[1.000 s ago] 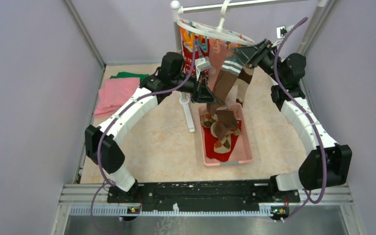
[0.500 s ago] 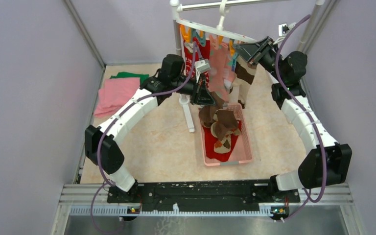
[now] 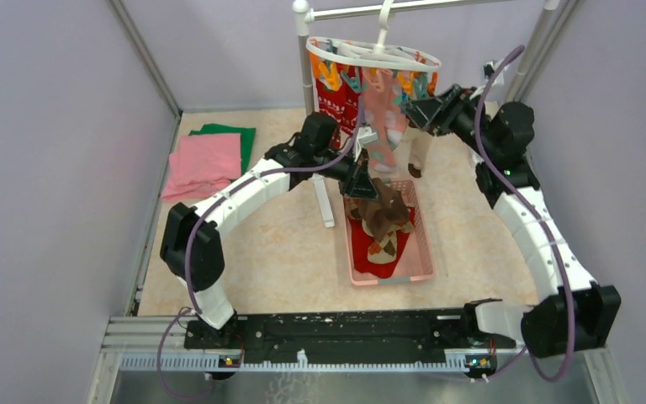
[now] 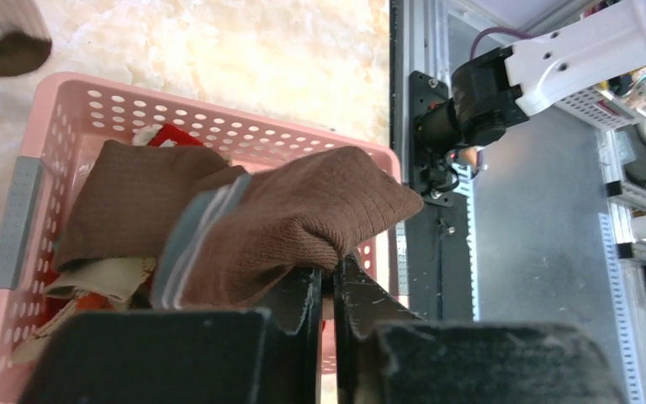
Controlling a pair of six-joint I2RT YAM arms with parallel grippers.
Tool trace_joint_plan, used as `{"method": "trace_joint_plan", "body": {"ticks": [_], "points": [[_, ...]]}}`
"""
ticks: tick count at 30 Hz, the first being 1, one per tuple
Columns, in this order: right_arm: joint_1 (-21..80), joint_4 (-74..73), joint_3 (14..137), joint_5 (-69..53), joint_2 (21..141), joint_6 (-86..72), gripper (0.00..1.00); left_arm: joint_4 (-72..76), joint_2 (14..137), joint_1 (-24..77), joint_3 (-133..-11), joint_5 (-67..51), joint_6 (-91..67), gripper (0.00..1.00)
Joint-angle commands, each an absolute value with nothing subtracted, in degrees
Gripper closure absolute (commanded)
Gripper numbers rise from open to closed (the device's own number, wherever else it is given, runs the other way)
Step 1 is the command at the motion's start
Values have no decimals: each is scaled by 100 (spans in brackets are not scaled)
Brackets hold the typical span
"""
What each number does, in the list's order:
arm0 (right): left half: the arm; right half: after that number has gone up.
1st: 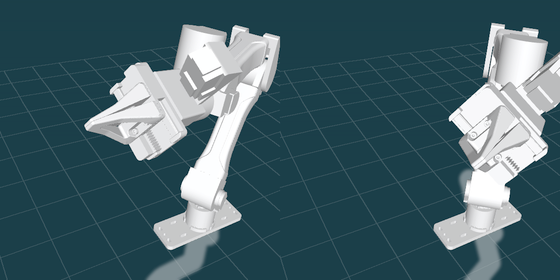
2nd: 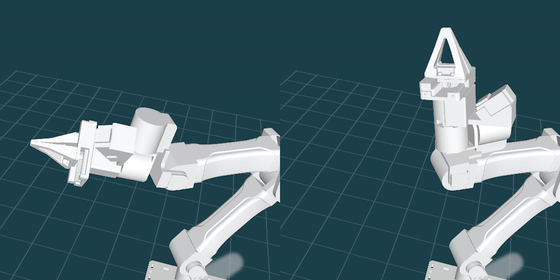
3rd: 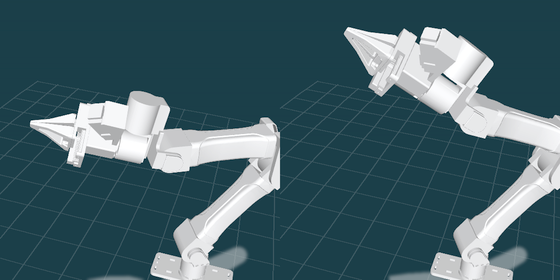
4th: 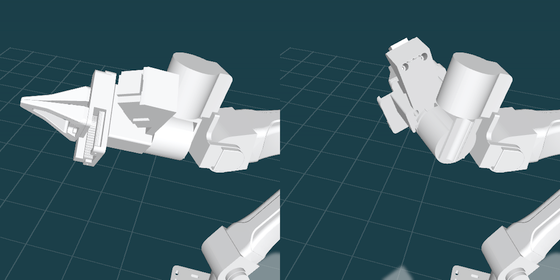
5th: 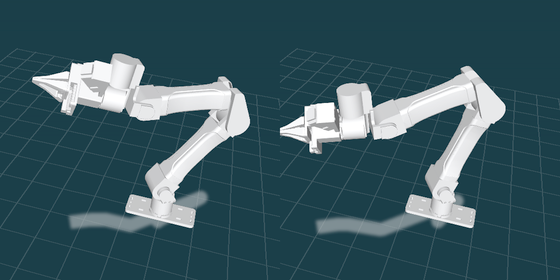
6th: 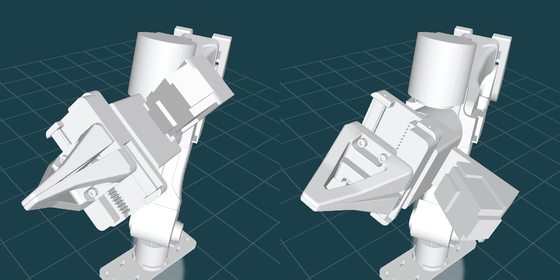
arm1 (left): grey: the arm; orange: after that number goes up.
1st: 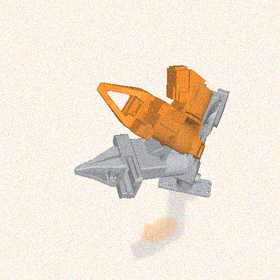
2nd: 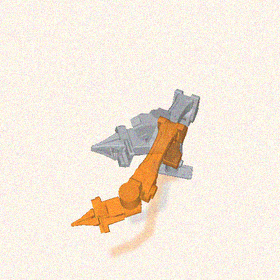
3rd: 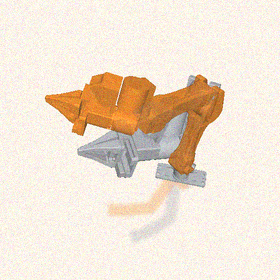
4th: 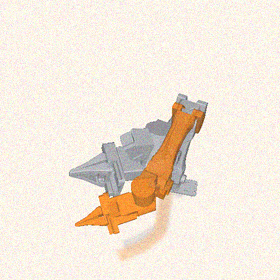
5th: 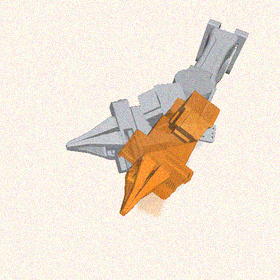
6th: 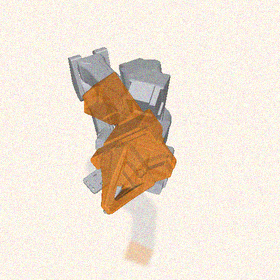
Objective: Remove the socks clipped to the hanger
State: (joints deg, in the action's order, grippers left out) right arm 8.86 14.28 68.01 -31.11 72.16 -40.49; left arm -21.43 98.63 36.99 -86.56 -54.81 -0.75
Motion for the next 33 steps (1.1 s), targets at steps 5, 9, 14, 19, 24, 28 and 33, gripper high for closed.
{"method": "trace_joint_plan", "body": {"ticks": [5, 9, 14, 19, 24, 28, 33], "points": [[608, 766, 5572, -1606, 6157, -1986, 20, -2183, 9984, 3858, -8886, -5212, 536, 20], [439, 1496, 5444, -1383, 6578, -996, 17, -2400, 9780, 3856, -8877, -5100, 713, 1], [259, 2588, 5750, -2310, 7739, -763, 18, -2824, 9615, 3843, -8962, -5126, 891, 1], [165, 3248, 6054, -2716, 8338, -1237, 41, -3185, 9467, 3779, -8850, -5089, 1010, 1], [167, 3158, 6003, -2339, 8092, -1656, 95, -3226, 9396, 3695, -8752, -5016, 1020, 1], [161, 2755, 5802, -1572, 7439, -1902, 100, -3210, 9369, 3675, -8801, -4936, 943, 1], [164, 1521, 6007, -268, 6623, -2023, 100, -3223, 9300, 3666, -8835, -4865, 855, 1]]}}
